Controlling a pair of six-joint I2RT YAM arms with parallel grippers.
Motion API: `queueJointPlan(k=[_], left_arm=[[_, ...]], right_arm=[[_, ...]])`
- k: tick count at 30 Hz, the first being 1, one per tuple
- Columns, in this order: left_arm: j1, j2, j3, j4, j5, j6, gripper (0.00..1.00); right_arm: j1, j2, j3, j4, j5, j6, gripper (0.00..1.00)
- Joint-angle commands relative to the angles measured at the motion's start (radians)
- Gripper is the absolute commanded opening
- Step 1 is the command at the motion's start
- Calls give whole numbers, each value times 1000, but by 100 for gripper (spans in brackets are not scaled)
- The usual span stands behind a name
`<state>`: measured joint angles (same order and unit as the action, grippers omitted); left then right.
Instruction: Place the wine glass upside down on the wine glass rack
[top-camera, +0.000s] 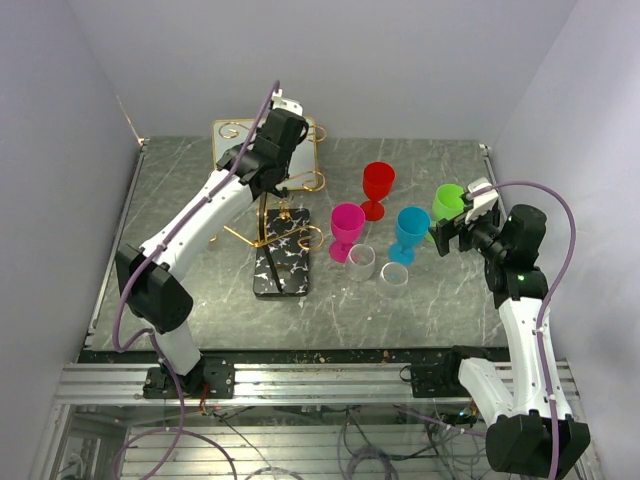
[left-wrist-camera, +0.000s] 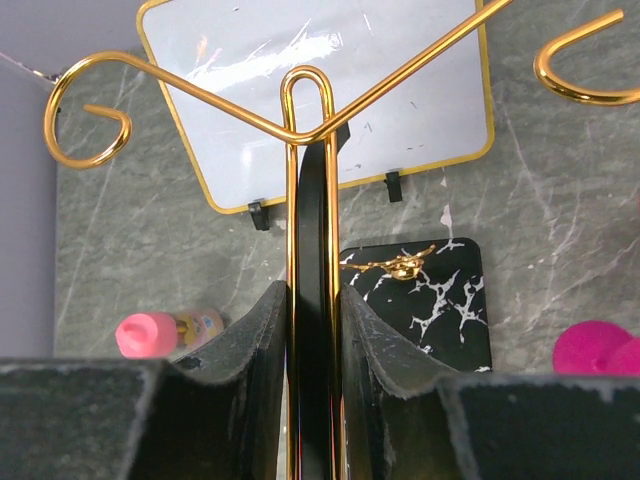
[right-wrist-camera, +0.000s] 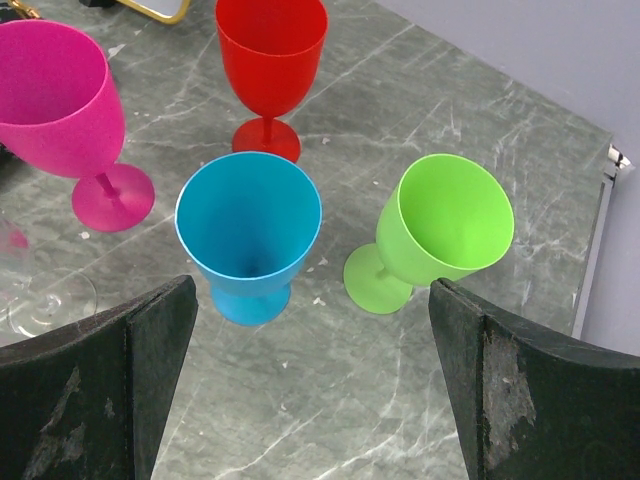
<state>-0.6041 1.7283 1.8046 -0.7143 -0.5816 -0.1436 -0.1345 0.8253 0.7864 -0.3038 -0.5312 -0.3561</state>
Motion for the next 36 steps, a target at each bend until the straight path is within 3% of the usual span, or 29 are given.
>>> queueJointPlan(k=[1,6,21,36], left_arm=[[9,14,31,76,-55,122,7],[6,3,8,108,-104,178,7],[5,-38,-78,107,17,22,7],[9,-96,-95,118,180,15,44]], right_arm=[[10,-10,-7,16,-2,-7,100],[14,-14,-8,15,-3,-9,100],[16,23,26,0,-36,-3,100],[71,159,179,-104,24,-29,100]])
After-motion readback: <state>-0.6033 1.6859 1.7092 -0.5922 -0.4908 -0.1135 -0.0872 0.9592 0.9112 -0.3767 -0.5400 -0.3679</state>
